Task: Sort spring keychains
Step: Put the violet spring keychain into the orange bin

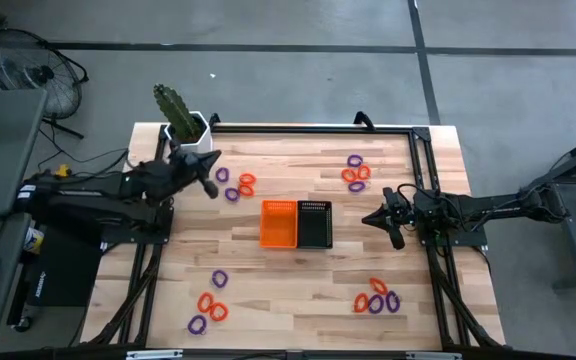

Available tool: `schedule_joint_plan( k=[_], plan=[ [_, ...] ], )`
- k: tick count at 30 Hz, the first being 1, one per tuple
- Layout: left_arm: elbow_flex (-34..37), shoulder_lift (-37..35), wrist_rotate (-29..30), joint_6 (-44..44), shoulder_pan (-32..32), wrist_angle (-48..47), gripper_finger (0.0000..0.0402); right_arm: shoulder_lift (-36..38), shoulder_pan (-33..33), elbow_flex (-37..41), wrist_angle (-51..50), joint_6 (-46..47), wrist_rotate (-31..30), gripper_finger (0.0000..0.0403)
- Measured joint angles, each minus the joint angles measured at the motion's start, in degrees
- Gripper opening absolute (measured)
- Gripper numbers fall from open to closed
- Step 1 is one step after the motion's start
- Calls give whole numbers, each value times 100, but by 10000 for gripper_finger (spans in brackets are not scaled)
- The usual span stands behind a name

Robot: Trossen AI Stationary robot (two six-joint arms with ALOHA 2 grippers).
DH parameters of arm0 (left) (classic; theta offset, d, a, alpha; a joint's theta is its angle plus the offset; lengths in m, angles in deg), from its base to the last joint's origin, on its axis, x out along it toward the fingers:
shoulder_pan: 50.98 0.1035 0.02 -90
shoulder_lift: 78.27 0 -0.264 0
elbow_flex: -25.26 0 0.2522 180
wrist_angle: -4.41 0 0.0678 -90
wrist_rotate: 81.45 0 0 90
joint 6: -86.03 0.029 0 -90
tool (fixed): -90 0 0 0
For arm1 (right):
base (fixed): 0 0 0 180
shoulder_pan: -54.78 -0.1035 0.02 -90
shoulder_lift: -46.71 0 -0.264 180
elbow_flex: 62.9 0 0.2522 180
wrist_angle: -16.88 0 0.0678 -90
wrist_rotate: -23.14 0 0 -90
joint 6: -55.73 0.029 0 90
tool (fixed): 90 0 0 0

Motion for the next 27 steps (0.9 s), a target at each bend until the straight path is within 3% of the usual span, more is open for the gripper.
schedule_joint_plan(
  k=[3, 6, 11, 14, 22, 27],
  plan=[
    [-592, 592, 125, -34, 97, -442, 0, 0, 0, 0, 0, 0, 0, 12],
    [-1264, 1264, -193, -397, 467, -1325, 0, 0, -1, 0, -1, 0, -1, 12],
    [-2596, 2425, -1481, -2005, 1176, -3447, 0, 0, 0, 0, -1, 0, 0, 12],
    [-3186, 3053, -2312, -2583, 1497, -4216, 0, 0, -1, 0, 0, 0, -2, 12],
    [-3503, 4224, -4629, -2536, 1628, -4590, 0, 0, -2, 0, 0, 0, -1, 12],
    [-3505, 4563, -4827, -2529, 1673, -4849, 0, 0, -2, 0, -1, 0, 0, 12]
  ],
)
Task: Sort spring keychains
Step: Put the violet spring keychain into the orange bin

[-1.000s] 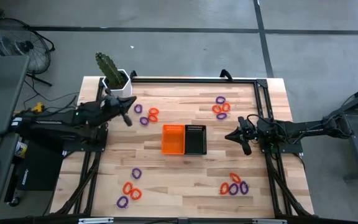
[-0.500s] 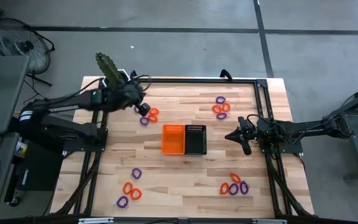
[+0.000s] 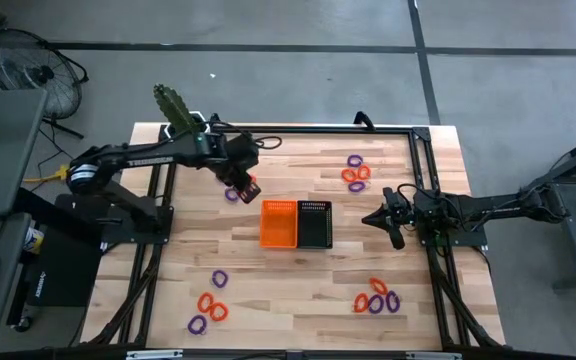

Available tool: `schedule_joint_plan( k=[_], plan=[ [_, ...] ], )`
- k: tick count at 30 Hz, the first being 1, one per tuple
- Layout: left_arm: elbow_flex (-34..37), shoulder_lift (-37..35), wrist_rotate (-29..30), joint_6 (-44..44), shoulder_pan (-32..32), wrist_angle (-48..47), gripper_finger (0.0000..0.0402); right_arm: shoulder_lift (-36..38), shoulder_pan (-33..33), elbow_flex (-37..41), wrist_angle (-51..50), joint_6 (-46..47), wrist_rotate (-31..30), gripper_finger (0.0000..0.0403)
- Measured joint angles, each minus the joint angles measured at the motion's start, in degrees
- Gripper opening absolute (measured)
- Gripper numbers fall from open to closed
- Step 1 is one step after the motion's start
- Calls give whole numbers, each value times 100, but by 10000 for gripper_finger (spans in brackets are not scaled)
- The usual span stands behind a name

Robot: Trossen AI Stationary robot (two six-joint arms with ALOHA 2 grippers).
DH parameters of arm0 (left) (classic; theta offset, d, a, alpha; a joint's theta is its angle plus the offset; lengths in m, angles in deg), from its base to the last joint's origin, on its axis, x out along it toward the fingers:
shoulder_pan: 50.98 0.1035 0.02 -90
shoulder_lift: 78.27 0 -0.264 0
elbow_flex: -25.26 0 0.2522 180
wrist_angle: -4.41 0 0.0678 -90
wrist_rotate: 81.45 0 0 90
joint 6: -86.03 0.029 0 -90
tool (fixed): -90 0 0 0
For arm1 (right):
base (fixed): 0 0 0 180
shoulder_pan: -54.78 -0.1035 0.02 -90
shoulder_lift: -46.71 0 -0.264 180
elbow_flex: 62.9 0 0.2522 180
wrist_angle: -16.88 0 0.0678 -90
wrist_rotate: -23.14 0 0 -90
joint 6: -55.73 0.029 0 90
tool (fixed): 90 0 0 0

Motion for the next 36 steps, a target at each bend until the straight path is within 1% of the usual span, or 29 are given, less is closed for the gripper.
schedule_joint_plan(
  k=[3, 6, 10, 14, 17, 21, 27, 33, 36],
  plan=[
    [2, 119, 340, -263, 91, -329, 2, 0, 1, 0, 2, 0, 0, 12],
    [0, 313, 777, -321, 102, -665, 18, 0, 2, 0, 1, 0, 0, 12],
    [2, 487, 1264, -521, 92, -913, 65, 0, 1, 0, 0, 0, 0, 12],
    [2, 687, 1665, -1366, 146, -960, 125, 0, 1, 0, 1, 0, 0, 12],
    [58, 755, 1653, -1833, 278, -944, 161, 0, 0, 0, 0, 0, -1, 12],
    [454, 779, 1442, -1904, 492, -483, 187, 0, 2, 0, 1, 0, -1, 12],
    [1025, 777, 1150, -1972, 851, 343, 193, 0, 2, 0, 0, 0, -2, 12],
    [1106, 774, 1139, -1972, 1154, 632, 193, 0, 2, 0, 0, 0, 0, 12],
    [1104, 978, 1144, -1973, 1263, 709, 193, 0, 0, 0, 0, 0, 0, 12]
  ],
)
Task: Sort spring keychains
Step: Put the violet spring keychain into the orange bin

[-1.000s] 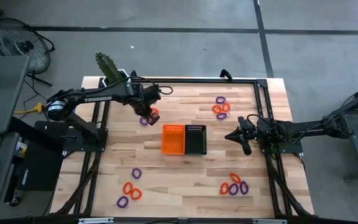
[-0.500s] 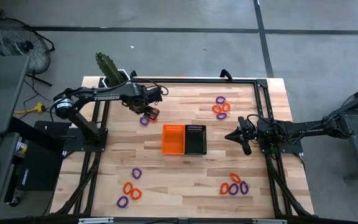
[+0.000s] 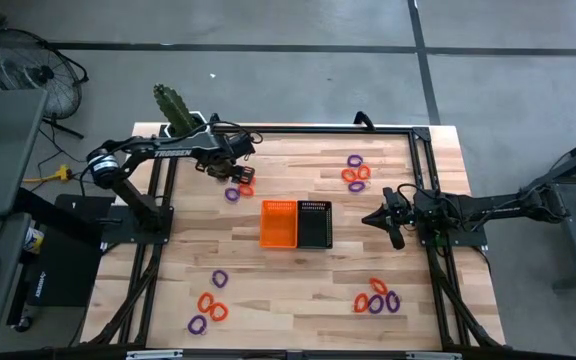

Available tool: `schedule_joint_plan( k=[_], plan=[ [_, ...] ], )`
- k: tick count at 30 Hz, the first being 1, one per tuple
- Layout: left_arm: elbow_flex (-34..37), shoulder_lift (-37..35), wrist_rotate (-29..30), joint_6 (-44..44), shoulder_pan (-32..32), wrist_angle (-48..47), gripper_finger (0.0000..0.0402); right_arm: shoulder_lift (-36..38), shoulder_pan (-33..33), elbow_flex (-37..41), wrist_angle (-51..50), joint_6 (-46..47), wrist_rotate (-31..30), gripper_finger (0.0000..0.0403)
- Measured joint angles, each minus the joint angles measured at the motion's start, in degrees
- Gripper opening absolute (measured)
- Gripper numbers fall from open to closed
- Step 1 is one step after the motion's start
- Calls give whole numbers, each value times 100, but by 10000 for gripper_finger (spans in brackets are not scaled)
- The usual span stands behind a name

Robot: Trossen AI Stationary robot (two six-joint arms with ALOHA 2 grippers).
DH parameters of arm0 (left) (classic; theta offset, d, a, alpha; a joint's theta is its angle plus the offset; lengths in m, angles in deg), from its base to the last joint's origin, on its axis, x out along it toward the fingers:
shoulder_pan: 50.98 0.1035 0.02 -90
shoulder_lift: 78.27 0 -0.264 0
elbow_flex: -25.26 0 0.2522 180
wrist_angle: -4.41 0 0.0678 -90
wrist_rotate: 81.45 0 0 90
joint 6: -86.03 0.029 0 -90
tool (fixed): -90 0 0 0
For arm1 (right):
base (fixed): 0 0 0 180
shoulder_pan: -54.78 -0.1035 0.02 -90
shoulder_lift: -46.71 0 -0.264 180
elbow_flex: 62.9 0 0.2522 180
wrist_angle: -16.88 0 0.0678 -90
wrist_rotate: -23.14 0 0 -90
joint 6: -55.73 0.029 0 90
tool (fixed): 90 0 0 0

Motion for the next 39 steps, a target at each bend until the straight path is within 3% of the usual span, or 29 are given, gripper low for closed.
schedule_joint_plan(
  k=[8, 20, 39],
  plan=[
    [-162, 518, -223, -5, 175, 96, 193, 0, 0, 0, 2, 0, 0, 12],
    [-168, 574, 72, -18, 289, 32, 193, 0, 2, 0, 0, 0, -2, 12],
    [-186, 899, -328, 382, 331, 53, 193, 0, 0, 0, 0, 0, 0, 12]
  ],
)
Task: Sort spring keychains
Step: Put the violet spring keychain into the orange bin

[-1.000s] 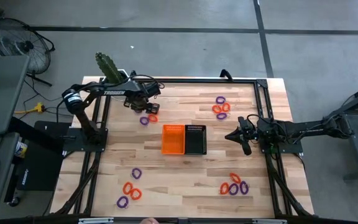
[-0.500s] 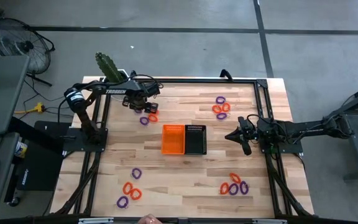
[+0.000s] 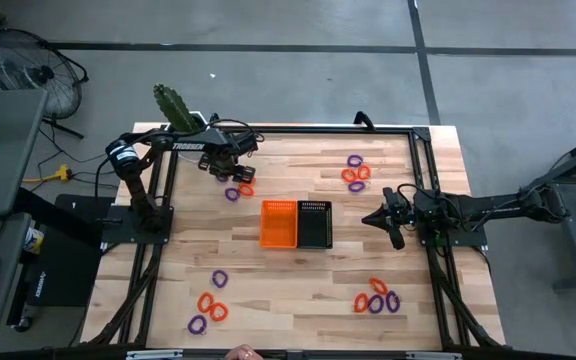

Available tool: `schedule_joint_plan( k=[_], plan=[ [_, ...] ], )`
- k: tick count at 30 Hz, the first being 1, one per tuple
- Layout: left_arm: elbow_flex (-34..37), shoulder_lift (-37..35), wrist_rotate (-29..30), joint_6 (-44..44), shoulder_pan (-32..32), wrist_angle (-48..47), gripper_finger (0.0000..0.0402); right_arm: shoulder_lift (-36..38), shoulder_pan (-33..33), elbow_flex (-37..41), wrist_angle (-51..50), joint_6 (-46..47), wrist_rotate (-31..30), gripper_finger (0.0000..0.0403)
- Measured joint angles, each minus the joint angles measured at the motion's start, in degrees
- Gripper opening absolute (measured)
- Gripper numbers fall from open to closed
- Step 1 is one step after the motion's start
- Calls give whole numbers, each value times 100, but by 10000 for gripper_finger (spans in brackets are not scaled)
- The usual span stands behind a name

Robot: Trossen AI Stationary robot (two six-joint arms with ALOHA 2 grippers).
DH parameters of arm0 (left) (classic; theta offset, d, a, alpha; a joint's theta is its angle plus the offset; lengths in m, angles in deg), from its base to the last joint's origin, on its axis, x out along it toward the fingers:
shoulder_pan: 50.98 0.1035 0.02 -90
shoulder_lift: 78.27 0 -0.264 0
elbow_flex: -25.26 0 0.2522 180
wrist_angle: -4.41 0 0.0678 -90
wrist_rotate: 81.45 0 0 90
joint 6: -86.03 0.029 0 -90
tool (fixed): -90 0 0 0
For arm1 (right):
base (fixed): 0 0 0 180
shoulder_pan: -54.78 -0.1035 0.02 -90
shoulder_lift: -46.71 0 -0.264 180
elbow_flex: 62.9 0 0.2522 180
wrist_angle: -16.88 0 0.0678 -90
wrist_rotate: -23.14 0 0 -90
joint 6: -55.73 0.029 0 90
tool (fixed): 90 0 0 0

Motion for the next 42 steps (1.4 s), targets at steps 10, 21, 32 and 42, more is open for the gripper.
schedule_joint_plan(
  k=[10, 21, 32, 42],
  plan=[
    [11, 12, -249, 212, 4, -48, 164, 0, 2, 0, 0, 0, 0, 12],
    [11, 17, -356, 300, -25, -83, 48, 0, 0, 0, 0, 0, 0, 12],
    [45, -108, -250, 488, -96, -177, 24, 0, 0, 0, 0, 0, 0, 12],
    [37, -698, -203, 680, -87, -118, 22, 0, 1, 0, 0, 0, -2, 12]
  ],
)
